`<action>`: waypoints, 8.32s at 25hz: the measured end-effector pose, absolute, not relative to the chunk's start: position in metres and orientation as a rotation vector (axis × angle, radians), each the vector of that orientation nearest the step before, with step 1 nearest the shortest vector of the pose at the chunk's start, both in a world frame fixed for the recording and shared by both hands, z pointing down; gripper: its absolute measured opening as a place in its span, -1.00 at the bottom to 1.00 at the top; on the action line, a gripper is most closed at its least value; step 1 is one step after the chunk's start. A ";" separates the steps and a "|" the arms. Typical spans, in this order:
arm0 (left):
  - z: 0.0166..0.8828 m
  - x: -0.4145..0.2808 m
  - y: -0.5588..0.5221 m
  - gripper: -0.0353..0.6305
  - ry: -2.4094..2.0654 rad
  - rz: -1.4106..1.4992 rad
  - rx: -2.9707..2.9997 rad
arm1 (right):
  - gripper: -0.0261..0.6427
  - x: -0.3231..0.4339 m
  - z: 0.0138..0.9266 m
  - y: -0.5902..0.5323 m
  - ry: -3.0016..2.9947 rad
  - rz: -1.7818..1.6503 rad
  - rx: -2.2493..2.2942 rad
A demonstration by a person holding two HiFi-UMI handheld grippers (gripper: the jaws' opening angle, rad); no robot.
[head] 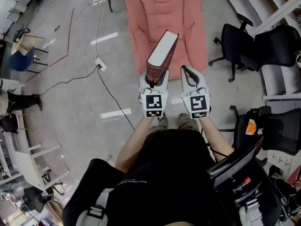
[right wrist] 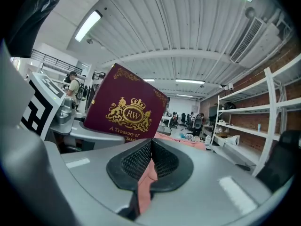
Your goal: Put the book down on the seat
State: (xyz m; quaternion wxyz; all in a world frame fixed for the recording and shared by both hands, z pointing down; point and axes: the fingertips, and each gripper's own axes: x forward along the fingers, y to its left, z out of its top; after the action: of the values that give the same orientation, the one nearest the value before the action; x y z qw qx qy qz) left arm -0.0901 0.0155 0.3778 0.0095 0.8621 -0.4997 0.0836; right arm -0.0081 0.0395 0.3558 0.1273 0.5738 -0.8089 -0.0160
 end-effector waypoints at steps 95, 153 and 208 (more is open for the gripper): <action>0.361 -0.030 -0.185 -0.15 -0.206 -0.242 2.453 | -0.11 0.013 0.352 -0.184 -3.205 1.034 0.597; 0.542 -0.039 -0.206 -0.05 -0.674 0.250 2.215 | 0.13 0.050 0.545 -0.200 -2.399 1.240 1.196; 0.835 -0.011 -0.148 -0.03 -0.712 0.484 2.026 | 0.16 0.075 0.833 -0.145 -2.125 1.367 1.204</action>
State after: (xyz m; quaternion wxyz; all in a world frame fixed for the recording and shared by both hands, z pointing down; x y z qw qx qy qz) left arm -0.0111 -0.1481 0.8351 0.4532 0.8205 -0.2883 0.1959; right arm 0.0752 -0.1454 0.8329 0.1706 0.4239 -0.7481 0.4813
